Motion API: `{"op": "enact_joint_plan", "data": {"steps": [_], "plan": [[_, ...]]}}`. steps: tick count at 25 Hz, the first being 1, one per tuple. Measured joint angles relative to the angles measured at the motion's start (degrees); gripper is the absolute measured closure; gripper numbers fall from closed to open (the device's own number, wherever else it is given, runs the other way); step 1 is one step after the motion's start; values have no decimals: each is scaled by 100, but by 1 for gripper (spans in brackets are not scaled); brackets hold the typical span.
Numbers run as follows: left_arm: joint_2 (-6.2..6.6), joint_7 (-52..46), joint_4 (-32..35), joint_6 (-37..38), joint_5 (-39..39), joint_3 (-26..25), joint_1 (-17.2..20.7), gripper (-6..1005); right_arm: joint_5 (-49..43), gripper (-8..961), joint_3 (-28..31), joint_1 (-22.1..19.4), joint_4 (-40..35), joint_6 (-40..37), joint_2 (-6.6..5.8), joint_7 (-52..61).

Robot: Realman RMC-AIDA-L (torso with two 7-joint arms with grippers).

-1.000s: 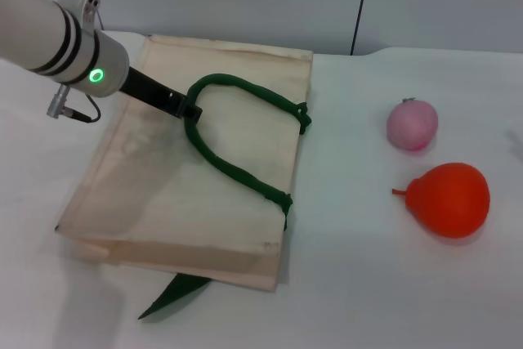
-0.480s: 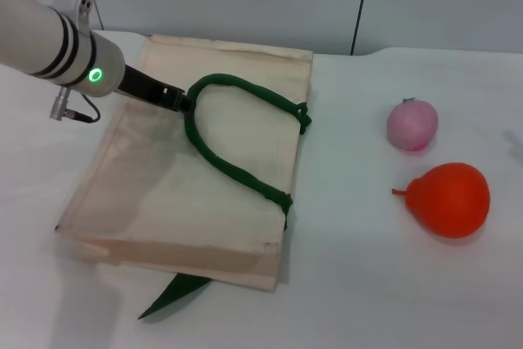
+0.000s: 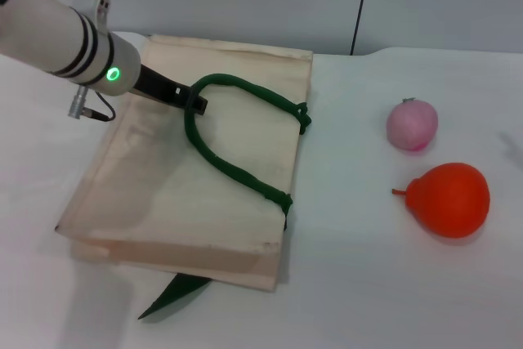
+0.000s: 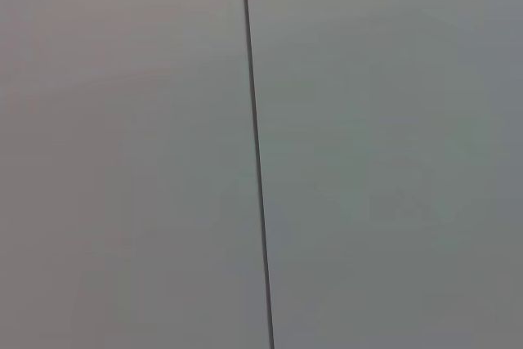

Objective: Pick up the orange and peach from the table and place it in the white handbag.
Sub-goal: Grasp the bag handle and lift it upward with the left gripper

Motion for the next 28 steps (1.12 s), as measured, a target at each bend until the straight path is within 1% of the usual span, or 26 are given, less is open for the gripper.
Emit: {"op": "enact_joint_plan", "data": {"steps": [4, 7, 15, 28], "plan": [[5, 31, -353, 157, 2, 1, -135, 488, -2, 166, 0, -3, -69, 20, -1, 0], [13, 33, -499, 221, 18, -7, -177, 491, -4, 166, -2, -5, -75, 24, 0, 0], [13, 39, -587, 369, 39, -21, -183, 498, -8, 166, -9, -9, -75, 93, 0, 7], [39, 60, -923, 567, 43, -27, -326, 514, -9, 167, -22, -4, -132, 163, 9, 46]]}}
